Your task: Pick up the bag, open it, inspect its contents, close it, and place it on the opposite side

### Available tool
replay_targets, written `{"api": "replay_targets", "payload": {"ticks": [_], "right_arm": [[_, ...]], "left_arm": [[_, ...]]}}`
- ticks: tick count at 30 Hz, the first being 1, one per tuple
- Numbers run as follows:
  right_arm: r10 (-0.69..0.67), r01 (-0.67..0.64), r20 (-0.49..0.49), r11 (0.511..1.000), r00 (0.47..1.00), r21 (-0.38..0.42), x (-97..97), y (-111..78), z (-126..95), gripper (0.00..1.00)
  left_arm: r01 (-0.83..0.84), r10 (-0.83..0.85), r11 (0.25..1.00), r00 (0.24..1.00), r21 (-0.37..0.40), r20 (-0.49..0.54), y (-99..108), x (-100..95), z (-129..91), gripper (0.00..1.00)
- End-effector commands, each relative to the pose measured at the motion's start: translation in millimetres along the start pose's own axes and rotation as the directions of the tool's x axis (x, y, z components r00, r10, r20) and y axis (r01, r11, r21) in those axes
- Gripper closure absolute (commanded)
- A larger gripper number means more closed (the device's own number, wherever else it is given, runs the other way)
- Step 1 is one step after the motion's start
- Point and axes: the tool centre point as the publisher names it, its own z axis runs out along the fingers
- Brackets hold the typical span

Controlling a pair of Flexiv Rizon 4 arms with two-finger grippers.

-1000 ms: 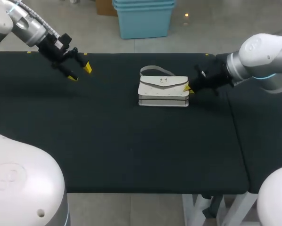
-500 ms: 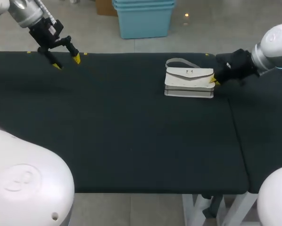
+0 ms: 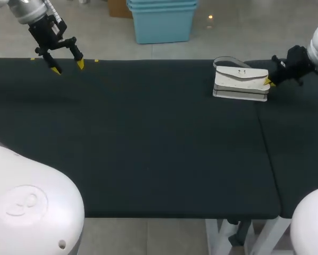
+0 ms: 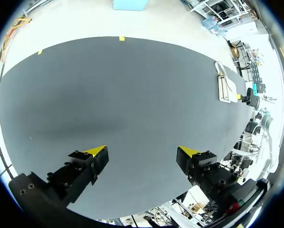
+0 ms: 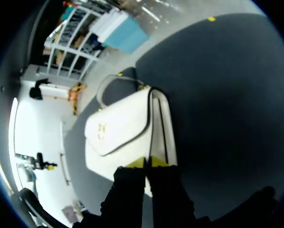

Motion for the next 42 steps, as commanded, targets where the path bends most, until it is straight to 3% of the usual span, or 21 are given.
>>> {"api": "replay_targets", "payload": {"ticks": [1, 16, 26, 33, 42], "right_arm": [[-0.006, 0.005, 0.043, 1.0, 0.999, 0.019, -2.8, 13.7, -10, 1.0], [0.007, -0.008, 0.053, 1.0, 0.999, 0.021, -5.1, 17.4, -11, 1.0], [0.042, -0.039, 0.099, 0.999, 0.994, -0.033, -50.6, 76.7, -44, 1.0], [-0.007, 0.004, 0.092, 0.999, 0.996, 0.032, -57.7, 91.5, -40, 1.0], [-0.037, 0.031, 0.072, 0.996, 0.997, 0.086, -56.1, 96.8, -34, 1.0]], "left_arm": [[0.003, -0.003, 1.0, 1.0, -0.008, 0.006, -1, 0.0, -3, 0.0], [0.05, -0.05, 0.999, 0.998, -0.005, 0.032, -12, -12.0, -6, 0.0], [0.05, -0.05, 0.999, 0.998, -0.005, 0.03, -13, -8.0, -8, 0.0], [0.053, -0.052, 0.999, 0.998, -0.01, 0.034, -15, -4.3, -7, 0.0], [0.063, -0.062, 0.998, 0.997, -0.014, 0.04, -13, -2.8, -6, 0.0]]}}
